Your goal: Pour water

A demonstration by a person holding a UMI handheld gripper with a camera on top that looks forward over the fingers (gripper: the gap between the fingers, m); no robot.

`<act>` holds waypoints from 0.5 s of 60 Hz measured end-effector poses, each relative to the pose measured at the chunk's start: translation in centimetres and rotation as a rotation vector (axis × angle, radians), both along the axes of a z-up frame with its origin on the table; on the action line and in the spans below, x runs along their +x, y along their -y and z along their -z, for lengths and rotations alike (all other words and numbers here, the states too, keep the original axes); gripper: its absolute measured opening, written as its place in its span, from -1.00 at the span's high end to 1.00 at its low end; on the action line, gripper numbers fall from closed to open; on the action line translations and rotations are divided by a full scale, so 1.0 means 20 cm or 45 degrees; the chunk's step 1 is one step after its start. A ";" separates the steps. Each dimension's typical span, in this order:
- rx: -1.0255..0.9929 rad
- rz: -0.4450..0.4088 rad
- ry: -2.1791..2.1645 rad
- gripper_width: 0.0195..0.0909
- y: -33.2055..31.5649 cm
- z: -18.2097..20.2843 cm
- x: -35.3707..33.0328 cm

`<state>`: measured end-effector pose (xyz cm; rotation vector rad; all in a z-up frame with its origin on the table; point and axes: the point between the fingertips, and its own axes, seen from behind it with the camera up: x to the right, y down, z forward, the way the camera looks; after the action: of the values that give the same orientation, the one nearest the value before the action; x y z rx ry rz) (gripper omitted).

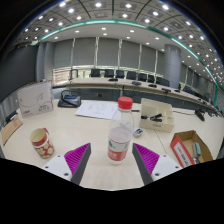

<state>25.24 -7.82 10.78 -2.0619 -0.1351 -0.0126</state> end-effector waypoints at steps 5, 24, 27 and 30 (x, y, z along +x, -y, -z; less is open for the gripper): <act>0.015 0.018 -0.011 -0.86 -0.17 0.08 0.05; 0.095 0.019 -0.089 0.03 -0.48 0.22 0.06; 0.108 0.011 -0.086 0.11 -0.49 0.22 0.06; 0.116 0.012 -0.082 0.20 -0.49 0.22 0.06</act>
<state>26.49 1.93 6.32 -1.9693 -0.0838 0.0411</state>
